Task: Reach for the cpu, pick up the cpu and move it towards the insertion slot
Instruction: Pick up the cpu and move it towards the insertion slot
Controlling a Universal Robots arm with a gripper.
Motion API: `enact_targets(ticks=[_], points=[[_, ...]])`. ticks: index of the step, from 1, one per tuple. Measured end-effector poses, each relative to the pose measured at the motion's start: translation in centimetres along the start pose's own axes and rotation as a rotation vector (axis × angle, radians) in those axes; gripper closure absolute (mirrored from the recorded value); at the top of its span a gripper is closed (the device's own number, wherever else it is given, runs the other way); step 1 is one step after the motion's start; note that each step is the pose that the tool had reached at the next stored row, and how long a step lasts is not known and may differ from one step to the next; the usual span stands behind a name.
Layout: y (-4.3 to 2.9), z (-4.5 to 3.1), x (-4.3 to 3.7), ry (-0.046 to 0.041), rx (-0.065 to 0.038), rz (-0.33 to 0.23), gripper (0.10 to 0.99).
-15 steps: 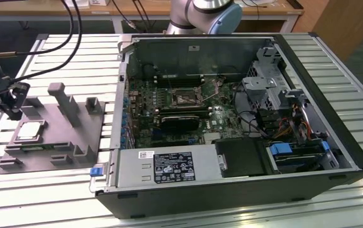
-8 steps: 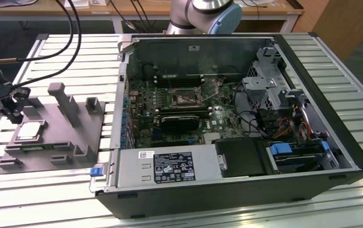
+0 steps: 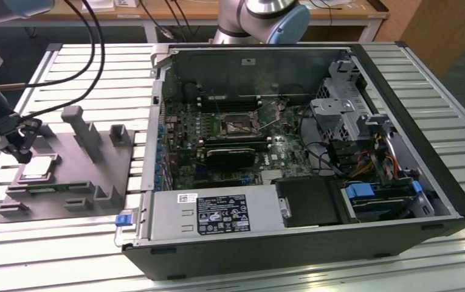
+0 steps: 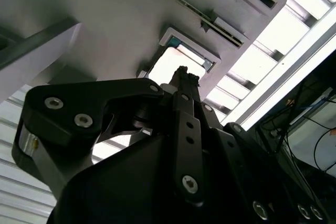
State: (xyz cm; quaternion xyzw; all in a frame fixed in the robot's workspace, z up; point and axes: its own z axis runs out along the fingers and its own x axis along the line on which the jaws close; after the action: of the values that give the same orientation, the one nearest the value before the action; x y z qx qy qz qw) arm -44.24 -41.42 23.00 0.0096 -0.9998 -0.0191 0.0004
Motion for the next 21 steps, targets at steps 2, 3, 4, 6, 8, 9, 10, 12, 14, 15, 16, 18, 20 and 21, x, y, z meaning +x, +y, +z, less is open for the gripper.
enact_targets(ticks=[2,3,4,6,8,9,10,12,14,15,16,18,20,21], points=[[-0.01,0.36,0.07,0.0,0.0,0.0,0.98],[-0.01,0.54,0.14,0.0002,0.0,0.0,0.98],[0.01,0.7,0.23,0.0003,0.0,0.0,0.98],[0.05,1.1,0.45,0.0001,0.0,0.0,0.98],[0.12,1.47,0.57,-0.0002,0.0,0.0,0.98],[0.14,1.64,0.61,0.0001,0.0,0.0,0.98],[0.15,1.83,0.63,0.0001,0.0,0.0,0.98],[0.17,2.19,0.66,0.0,0.0,0.0,0.98],[0.17,2.56,0.72,0.0001,0.0,0.0,0.98],[0.17,2.74,0.73,0.0001,0.0,0.0,0.98],[0.16,2.92,0.74,0.0002,0.0,0.0,0.98],[0.16,3.05,0.75,0.0003,0.0,0.0,0.98],[0.16,3.05,0.75,0.0005,0.0,0.0,0.98],[0.16,3.06,0.75,0.0003,0.0,0.0,0.98]])
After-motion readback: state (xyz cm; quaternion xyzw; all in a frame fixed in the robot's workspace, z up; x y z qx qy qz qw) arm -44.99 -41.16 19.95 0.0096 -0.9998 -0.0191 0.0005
